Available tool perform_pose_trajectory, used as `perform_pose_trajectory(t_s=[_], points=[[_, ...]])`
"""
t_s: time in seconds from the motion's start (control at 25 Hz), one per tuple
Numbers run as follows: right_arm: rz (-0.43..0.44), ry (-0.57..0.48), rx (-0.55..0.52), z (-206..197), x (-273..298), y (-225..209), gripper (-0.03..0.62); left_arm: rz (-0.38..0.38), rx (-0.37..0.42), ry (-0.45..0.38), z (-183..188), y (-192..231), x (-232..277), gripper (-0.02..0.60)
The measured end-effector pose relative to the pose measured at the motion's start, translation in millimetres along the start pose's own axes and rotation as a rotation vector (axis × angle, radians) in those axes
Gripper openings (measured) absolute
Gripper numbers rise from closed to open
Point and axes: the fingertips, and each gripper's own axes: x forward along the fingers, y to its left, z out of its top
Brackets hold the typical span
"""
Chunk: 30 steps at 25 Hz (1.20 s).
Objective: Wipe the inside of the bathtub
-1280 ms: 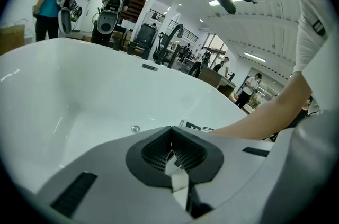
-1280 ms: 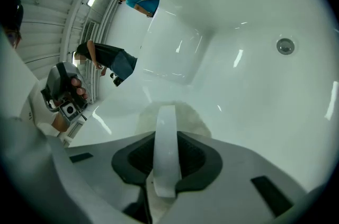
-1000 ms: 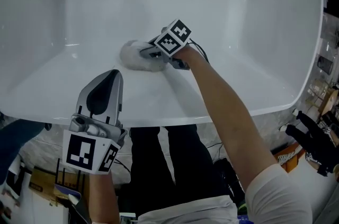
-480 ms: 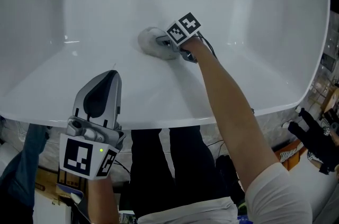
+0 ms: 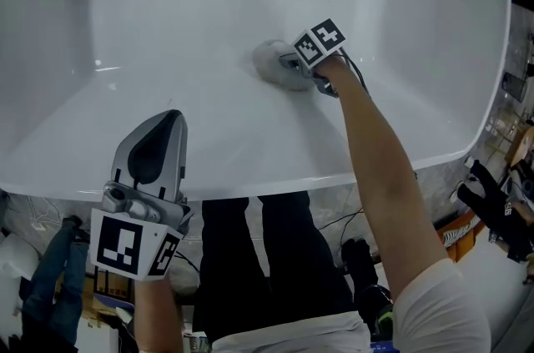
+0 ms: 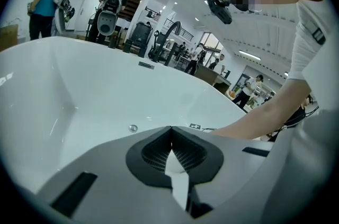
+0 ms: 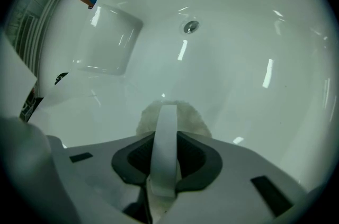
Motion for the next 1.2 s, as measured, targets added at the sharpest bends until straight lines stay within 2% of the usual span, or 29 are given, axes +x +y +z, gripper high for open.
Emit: perform_pose_trajectory(t_s=[0.64, 1.0, 1.2], points=[[-0.167, 0.011, 0.130, -88, -78, -113, 0.091, -0.076, 0.050, 0.021, 13, -61, 40, 0.011], [-0.266, 0.057, 0.167, -139, -125, -166, 0.091, -0.098, 0.054, 0.032, 11, -87, 57, 0.009], [-0.294, 0.040, 0.211, -162, -148, -185, 0.091, -0.126, 0.060, 0.040, 12, -104, 64, 0.011]])
